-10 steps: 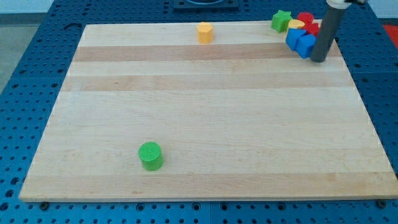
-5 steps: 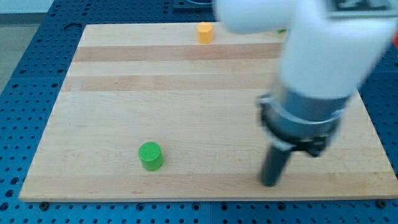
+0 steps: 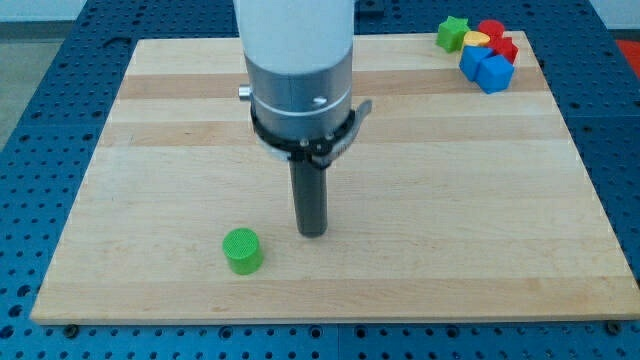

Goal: Move the green circle to the center

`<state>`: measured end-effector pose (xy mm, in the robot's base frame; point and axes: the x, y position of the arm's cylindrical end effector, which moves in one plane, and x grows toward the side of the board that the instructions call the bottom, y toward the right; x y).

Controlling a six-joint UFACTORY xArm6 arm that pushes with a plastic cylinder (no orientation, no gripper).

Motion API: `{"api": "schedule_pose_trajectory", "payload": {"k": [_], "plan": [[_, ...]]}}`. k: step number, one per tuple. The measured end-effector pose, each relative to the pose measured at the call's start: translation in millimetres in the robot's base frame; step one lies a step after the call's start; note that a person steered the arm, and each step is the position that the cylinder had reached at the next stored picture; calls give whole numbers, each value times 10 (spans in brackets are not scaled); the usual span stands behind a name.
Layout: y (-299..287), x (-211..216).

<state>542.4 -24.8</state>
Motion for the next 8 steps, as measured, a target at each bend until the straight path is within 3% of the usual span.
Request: {"api": "schedule_pose_trajectory", "payload": {"k": [1,2,3,5,7,8], "plan": [[-122,458],[-642,756],[-875,654],[-595,-74],[-692,-171],[-527,-463]]}}
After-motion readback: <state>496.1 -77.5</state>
